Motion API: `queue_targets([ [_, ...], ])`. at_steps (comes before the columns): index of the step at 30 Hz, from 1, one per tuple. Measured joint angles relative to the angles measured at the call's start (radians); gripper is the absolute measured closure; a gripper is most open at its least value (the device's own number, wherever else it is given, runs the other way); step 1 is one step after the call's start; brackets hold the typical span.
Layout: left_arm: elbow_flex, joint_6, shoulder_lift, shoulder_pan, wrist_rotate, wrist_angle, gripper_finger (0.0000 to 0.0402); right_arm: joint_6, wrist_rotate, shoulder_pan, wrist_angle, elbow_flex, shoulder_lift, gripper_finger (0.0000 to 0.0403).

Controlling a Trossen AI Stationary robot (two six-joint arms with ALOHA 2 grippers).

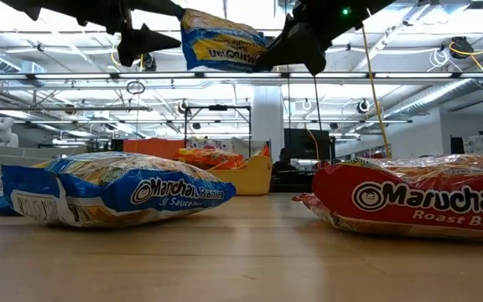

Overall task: Sort Maruchan noodles
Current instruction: Put the top right blue bag into the gray bin

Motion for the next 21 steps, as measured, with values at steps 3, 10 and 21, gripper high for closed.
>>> queue_targets([
  [3, 0.000, -0.001, 0.007, -0.001, -0.020, 0.014, 0.0118, 0.000, 0.001, 0.000, 0.036, 0.000, 0.012, 0.0385],
  [10, 0.000, 0.007, 0.100, -0.013, -0.032, 0.124, 0.0118, 0.002, 0.017, -0.002, 0.049, 0.000, 0.046, 0.0385],
  [21, -0.001, 0.041, 0.225, -0.035, -0.040, 0.296, 0.0119, 0.011, 0.100, -0.001, 0.061, 0.003, 0.048, 0.0385],
])
